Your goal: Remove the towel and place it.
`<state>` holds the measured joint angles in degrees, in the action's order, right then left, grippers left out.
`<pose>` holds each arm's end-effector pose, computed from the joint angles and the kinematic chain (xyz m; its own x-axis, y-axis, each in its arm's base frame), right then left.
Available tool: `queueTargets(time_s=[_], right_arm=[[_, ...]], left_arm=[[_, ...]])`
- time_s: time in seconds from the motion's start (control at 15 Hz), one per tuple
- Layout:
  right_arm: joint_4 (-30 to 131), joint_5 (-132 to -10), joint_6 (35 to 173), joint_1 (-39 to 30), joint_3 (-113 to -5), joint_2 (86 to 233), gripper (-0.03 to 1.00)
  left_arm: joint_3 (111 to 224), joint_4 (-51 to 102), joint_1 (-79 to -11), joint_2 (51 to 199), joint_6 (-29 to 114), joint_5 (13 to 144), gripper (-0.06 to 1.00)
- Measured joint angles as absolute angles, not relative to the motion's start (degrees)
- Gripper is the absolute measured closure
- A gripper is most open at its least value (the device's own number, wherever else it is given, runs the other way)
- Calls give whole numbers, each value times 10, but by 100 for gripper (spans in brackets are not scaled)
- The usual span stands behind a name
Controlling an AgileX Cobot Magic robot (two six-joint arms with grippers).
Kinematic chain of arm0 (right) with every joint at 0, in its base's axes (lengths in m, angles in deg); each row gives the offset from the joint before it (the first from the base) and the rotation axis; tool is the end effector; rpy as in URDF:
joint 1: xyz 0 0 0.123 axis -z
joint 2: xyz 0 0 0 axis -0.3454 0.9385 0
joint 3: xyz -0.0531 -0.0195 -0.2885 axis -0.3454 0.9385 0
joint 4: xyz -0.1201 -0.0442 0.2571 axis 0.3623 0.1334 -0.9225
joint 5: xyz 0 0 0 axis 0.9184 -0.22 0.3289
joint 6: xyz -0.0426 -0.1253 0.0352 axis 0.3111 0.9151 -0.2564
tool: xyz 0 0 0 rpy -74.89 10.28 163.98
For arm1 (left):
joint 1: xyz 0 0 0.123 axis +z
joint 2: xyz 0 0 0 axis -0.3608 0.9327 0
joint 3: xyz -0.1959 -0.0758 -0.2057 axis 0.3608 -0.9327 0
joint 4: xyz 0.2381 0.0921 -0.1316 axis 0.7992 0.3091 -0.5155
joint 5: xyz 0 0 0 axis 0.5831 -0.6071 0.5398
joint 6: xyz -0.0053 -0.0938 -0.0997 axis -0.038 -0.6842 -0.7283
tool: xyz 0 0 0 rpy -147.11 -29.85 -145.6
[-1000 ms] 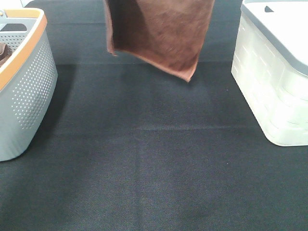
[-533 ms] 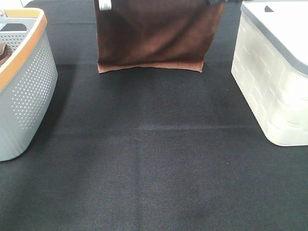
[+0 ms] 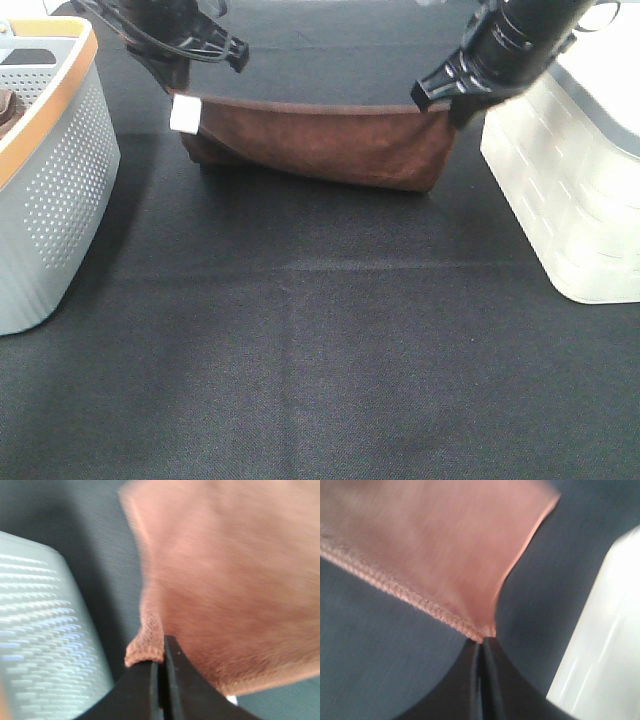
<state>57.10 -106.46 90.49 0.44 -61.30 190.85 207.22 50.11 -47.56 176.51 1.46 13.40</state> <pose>0.4275 0.1560 0.2104 -0.7638 -0.4370 -0.4750 -0.4678 0.8819 -0.0592 0.4876 -0.2148 0.2326 -0.8547 0.3654 -0.3687 0.3344 0.9308 0.1474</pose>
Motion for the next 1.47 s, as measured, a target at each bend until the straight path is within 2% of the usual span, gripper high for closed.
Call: queueTargets(time_s=[0.2, 0.47, 0.73, 1.0, 1.07, 1.13, 1.27, 1.33, 1.47], right_arm=[[549, -1124, 905, 4, -613, 1908, 97], [490, -1217, 905, 4, -591, 1907, 97], [454, -1224, 905, 4, -520, 1907, 97], [427, -1224, 905, 4, -495, 1907, 97], [420, -1224, 905, 4, -488, 1907, 91], [418, -1225, 905, 4, -487, 1907, 83], [413, -1236, 905, 4, -486, 1907, 59], [413, -1236, 905, 4, -486, 1907, 59], [412, -1257, 905, 4, -486, 1907, 39]], left_arm=[[2036, 459, -476, 1757, 23, 133, 94], [1893, 440, -482, 1694, 23, 132, 94], [1783, 403, -494, 1667, 23, 131, 94], [1750, 394, -503, 1667, 23, 129, 94], [1750, 390, -503, 1667, 23, 129, 91], [1750, 390, -503, 1667, 23, 129, 82], [1750, 366, -503, 1667, 25, 129, 57], [1750, 366, -503, 1667, 25, 129, 57], [1750, 351, -503, 1667, 43, 129, 33]])
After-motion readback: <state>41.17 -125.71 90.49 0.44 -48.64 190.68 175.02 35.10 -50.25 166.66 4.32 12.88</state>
